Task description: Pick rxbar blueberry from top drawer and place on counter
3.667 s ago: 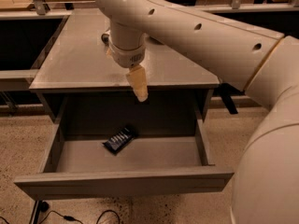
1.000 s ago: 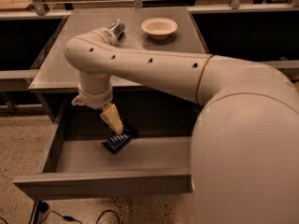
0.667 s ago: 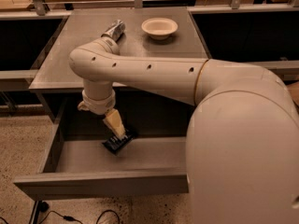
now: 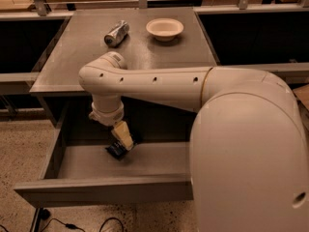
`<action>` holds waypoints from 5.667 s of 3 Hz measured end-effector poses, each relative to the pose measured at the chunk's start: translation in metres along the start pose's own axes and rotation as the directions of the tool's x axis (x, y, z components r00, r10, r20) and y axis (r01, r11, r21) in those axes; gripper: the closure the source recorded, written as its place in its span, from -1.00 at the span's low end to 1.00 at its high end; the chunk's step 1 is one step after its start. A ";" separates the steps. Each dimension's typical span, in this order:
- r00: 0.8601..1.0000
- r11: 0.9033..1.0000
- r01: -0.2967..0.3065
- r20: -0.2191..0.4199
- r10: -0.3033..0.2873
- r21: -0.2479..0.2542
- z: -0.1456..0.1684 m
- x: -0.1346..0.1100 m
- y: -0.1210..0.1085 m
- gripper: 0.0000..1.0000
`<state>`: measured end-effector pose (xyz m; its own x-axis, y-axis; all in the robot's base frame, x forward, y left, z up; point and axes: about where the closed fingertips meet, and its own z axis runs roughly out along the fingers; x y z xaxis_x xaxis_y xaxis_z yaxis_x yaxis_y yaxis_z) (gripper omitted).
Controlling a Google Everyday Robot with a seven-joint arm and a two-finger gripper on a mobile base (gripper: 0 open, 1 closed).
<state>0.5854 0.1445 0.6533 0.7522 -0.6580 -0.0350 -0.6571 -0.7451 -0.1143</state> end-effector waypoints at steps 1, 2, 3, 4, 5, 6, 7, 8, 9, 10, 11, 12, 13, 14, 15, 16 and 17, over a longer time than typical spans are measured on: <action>1.000 1.000 0.000 0.000 0.000 0.000 0.000 0.000 0.000 -1.00; 1.000 0.999 0.007 0.016 -0.007 -0.033 0.004 -0.014 -0.002 -1.00; 0.999 0.999 0.010 0.047 -0.008 -0.045 0.003 -0.033 -0.007 -1.00; 0.999 0.997 0.018 0.034 -0.016 -0.076 0.006 -0.045 -0.008 -1.00; 0.999 0.992 0.044 0.003 -0.044 -0.116 0.014 -0.050 -0.002 -1.00; 1.000 0.997 0.019 0.003 -0.019 -0.081 0.012 -0.044 0.012 -1.00; 1.000 1.000 -0.028 -0.001 0.028 -0.007 0.003 -0.029 0.027 -1.00; 0.999 0.999 -0.053 -0.007 0.053 0.012 0.004 -0.017 0.038 -1.00; 0.998 0.998 -0.064 0.007 0.064 -0.013 0.017 -0.009 0.046 -1.00; 0.997 0.997 -0.067 0.028 0.067 -0.032 0.028 -0.005 0.050 -1.00; 0.997 0.997 -0.062 0.039 0.064 -0.054 0.036 -0.005 0.052 -1.00; 0.997 0.996 -0.057 0.052 0.061 -0.071 0.046 -0.004 0.050 -1.00; 0.996 0.993 -0.057 0.062 0.063 -0.103 0.056 -0.002 0.049 -1.00; 0.996 0.992 -0.060 0.063 0.067 -0.110 0.057 -0.001 0.050 -1.00; 0.995 0.991 -0.068 0.064 0.076 -0.115 0.058 0.001 0.051 -0.64; 0.995 0.990 -0.073 0.061 0.080 -0.118 0.058 0.002 0.051 -0.17; 0.995 0.990 -0.073 0.059 0.081 -0.120 0.056 0.002 0.051 0.28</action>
Offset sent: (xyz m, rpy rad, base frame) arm -0.0203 0.0255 -0.0023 -0.0311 0.0702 0.0220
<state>0.5560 0.1109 0.5922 0.6981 -0.7086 -0.1027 -0.7117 -0.7024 0.0086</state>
